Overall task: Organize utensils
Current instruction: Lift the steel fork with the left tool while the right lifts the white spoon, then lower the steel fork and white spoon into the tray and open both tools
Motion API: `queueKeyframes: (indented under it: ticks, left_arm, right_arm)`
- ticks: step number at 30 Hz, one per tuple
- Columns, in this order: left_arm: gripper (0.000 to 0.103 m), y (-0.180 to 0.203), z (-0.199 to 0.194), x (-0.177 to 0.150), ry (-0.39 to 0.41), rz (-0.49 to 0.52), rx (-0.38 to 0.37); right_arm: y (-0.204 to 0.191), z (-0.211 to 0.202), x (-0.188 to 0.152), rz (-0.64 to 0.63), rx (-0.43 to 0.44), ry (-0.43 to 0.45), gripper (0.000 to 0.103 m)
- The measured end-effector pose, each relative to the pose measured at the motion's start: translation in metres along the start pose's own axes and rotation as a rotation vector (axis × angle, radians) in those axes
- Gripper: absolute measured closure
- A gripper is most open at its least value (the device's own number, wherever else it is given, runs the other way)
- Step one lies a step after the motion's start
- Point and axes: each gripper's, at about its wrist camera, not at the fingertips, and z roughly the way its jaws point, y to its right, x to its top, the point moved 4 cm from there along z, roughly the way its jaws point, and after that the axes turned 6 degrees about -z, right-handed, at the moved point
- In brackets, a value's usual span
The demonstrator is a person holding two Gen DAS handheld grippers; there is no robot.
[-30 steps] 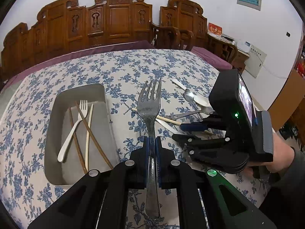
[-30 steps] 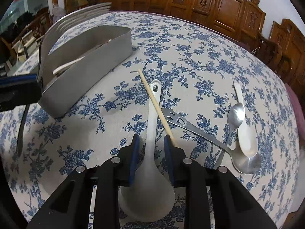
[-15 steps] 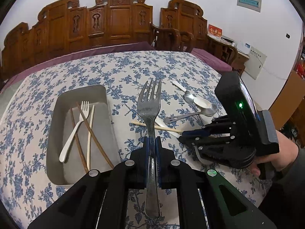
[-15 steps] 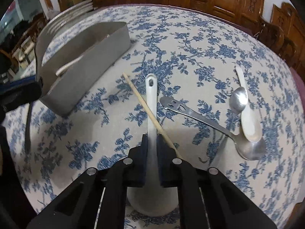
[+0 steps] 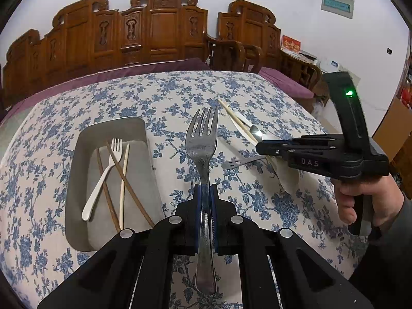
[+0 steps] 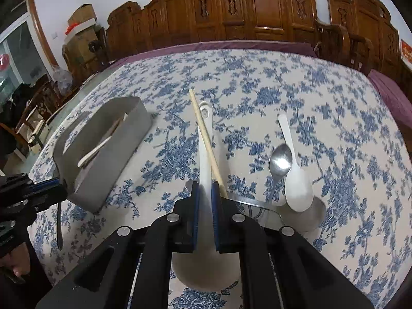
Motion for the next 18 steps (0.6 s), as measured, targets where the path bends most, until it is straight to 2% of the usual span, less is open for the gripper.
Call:
queueKeyframes:
  ticks: [6,18]
  left_arm:
    - [0.097,-0.001,-0.006,0.005,0.018,-0.009,0.002]
    - [0.097,-0.012,-0.030,0.025,0.075,-0.031,0.008]
  right_arm:
    - [-0.003,-0.021,0.024,0.000,0.003,0.072,0.092]
    - [-0.031,-0.042,0.056,-0.040,0.018,0.129,0.092]
